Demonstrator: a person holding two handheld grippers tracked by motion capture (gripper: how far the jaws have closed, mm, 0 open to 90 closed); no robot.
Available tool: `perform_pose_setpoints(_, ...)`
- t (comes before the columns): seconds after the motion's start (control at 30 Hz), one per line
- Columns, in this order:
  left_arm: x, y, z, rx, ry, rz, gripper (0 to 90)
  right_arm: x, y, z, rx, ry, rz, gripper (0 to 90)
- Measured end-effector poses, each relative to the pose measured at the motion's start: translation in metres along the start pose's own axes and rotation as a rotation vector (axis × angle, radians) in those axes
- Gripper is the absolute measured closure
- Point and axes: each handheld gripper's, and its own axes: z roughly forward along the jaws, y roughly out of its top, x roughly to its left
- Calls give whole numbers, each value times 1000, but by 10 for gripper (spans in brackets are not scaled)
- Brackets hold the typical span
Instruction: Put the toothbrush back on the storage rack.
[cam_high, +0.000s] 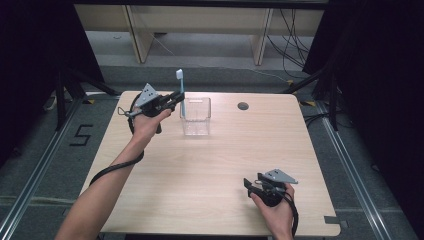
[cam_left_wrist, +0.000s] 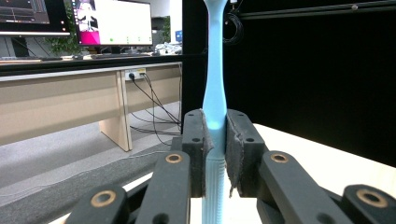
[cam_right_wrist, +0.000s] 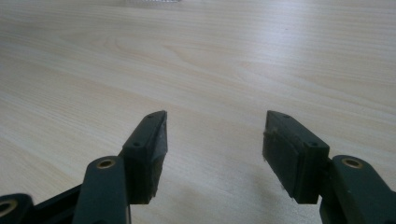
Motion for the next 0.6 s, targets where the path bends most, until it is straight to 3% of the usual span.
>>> perform_pose_setpoints(0.6,3,-8,3,19,10,5,783,0,-1,1,-1,6,-6,408)
